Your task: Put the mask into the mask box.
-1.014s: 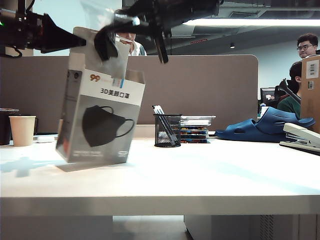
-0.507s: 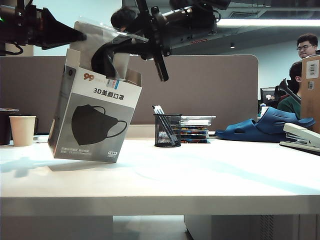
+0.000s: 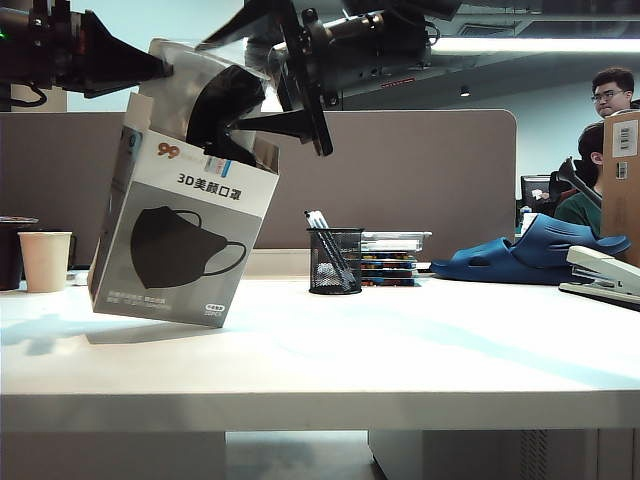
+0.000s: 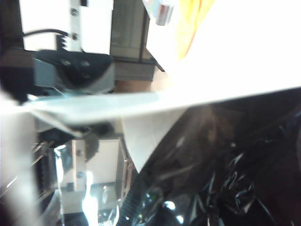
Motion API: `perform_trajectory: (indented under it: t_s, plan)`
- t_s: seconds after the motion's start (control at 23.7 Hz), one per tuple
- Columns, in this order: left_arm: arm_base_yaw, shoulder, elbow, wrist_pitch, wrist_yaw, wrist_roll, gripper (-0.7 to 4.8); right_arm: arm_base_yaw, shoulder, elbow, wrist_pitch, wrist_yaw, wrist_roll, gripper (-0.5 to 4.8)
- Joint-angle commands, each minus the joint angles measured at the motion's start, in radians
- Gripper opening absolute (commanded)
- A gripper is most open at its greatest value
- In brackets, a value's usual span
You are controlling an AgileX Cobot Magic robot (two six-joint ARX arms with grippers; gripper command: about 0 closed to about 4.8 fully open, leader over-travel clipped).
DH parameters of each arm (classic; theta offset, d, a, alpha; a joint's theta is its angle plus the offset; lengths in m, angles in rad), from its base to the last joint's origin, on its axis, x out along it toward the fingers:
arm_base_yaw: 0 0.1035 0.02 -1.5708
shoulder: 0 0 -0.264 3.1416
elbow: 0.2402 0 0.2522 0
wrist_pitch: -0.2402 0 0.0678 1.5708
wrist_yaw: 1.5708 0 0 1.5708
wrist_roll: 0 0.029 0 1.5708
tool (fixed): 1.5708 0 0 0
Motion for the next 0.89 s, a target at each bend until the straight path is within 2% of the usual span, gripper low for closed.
perform_trajectory:
  t_s: [0.04,0.3,0.34,0.46,0.89]
  plan:
    - [0.000,-0.003,0.004,0.019,0.003,-0.006,-0.07,-0.006,-0.011,0.009,0.071,-0.010,0.024,3.79]
    - [0.006,-0.003,0.004,0.019,0.002,-0.006,-0.07,-0.014,-0.011,0.025,0.030,-0.047,0.024,3.76]
    - [0.008,-0.003,0.004,0.019,0.002,-0.006,-0.07,-0.014,-0.011,0.025,0.023,-0.056,0.024,3.39]
    - [0.008,-0.003,0.004,0.019,-0.043,-0.006,-0.07,-0.016,-0.011,0.025,0.024,-0.063,0.011,3.14]
    - [0.007,-0.003,0.004,0.019,-0.034,-0.007,-0.07,-0.016,-0.008,0.024,-0.021,0.134,-0.185,3.16]
